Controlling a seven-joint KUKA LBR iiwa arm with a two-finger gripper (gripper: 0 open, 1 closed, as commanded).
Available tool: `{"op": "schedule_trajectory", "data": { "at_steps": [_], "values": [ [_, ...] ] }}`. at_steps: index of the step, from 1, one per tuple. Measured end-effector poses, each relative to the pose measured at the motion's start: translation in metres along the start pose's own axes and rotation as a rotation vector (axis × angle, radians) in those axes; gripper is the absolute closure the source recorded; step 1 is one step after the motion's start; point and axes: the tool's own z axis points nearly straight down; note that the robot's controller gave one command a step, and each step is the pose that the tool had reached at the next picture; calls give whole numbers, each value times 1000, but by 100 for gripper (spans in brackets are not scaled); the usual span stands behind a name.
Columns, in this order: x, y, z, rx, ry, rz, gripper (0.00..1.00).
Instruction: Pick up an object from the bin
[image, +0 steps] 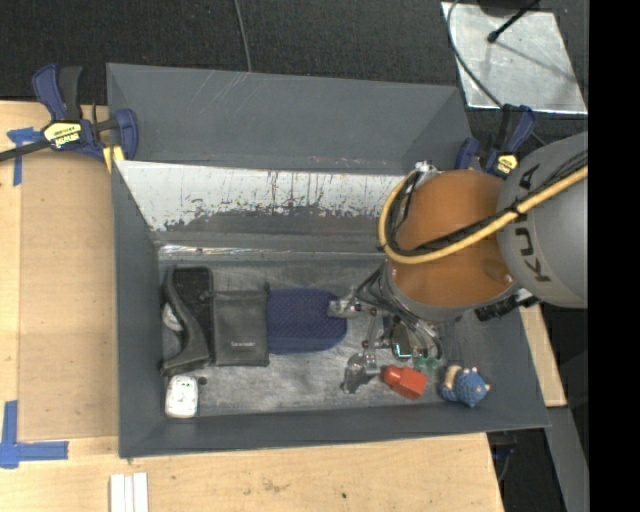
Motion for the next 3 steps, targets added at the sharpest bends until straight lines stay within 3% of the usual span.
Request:
{"op": "schedule_trajectory", "data": {
  "at_steps": [1,2,3],
  "values": [
    [-67,35,83,0,-18,68,0],
    [-70,34,76,-1,-34,69,100],
    [-83,31,-41,-2,-18,112,100]
  ]
}}
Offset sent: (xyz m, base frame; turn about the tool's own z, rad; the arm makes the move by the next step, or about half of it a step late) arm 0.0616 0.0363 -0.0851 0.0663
